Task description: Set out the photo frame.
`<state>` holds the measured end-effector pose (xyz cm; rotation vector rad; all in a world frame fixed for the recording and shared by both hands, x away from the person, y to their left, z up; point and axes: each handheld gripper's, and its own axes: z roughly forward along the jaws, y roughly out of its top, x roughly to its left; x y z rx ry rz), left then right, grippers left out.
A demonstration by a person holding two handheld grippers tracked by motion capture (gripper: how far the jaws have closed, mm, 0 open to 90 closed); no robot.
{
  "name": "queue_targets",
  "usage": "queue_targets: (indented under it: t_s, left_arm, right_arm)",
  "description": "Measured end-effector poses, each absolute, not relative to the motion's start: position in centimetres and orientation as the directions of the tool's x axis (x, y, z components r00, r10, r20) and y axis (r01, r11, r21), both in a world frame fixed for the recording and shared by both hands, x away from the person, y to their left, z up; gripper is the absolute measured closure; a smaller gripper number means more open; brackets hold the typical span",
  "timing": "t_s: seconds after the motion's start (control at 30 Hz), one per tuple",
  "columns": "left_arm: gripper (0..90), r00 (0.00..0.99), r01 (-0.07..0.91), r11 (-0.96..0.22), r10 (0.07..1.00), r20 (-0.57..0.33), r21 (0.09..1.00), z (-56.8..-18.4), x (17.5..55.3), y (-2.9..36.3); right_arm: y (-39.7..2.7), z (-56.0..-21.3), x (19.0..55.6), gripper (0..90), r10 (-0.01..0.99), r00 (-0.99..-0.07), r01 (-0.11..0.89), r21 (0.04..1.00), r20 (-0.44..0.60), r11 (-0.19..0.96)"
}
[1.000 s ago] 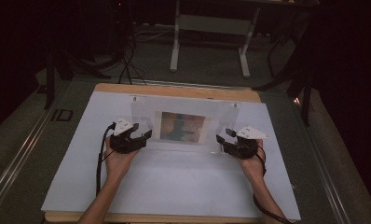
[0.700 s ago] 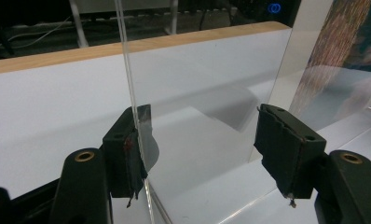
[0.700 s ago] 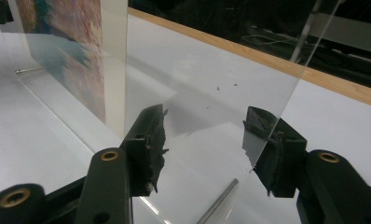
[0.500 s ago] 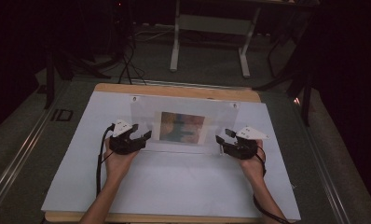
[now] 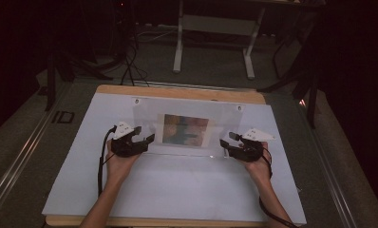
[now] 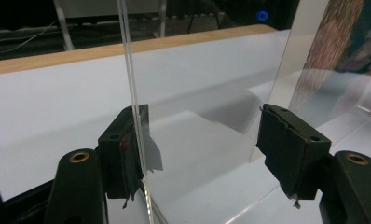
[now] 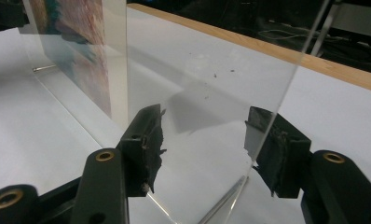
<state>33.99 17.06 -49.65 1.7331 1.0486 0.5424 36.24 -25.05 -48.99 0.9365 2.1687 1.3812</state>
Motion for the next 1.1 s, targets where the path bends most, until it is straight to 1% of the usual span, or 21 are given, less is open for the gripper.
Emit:
queue_targets:
  t_s: [0.33,0.6,0.67,0.77,0.83,0.97,1.1]
  left_arm:
    - [34.3,0.515,0.374,-0.093,0.848,-0.124,0.923,-49.0,33.0,18.4]
    - [35.5,0.492,0.355,-0.043,0.858,-0.148,0.934,-48.3,32.6,20.2]
    - [36.8,0.486,0.352,-0.036,0.861,-0.150,0.935,-48.1,32.5,20.6]
    - [39.6,0.476,0.346,-0.028,0.867,-0.150,0.938,-48.0,32.5,21.2]
    - [41.6,0.469,0.346,-0.023,0.870,-0.152,0.938,-48.0,32.5,21.6]
    - [46.2,0.445,0.338,0.004,0.881,-0.163,0.941,-48.1,32.4,22.4]
    - [47.1,0.412,0.354,0.017,0.895,-0.172,0.935,-48.6,32.7,23.1]
  right_arm:
    - [-26.3,-48.5,35.2,44.2,0.723,-0.690,0.319,0.908,0.026,0.271]
    - [-28.2,-47.4,35.0,45.2,0.743,-0.667,0.312,0.923,0.045,0.224]
    - [-28.6,-47.2,35.0,47.0,0.746,-0.665,0.310,0.924,0.043,0.223]
    - [-29.3,-47.1,35.0,53.6,0.742,-0.668,0.314,0.926,0.059,0.210]
    - [-29.7,-47.1,35.1,56.2,0.743,-0.667,0.312,0.926,0.055,0.211]
    - [-30.4,-47.2,35.2,58.3,0.749,-0.659,0.318,0.926,0.061,0.205]
    - [-30.6,-47.6,35.4,60.0,0.758,-0.649,0.326,0.923,0.062,0.204]
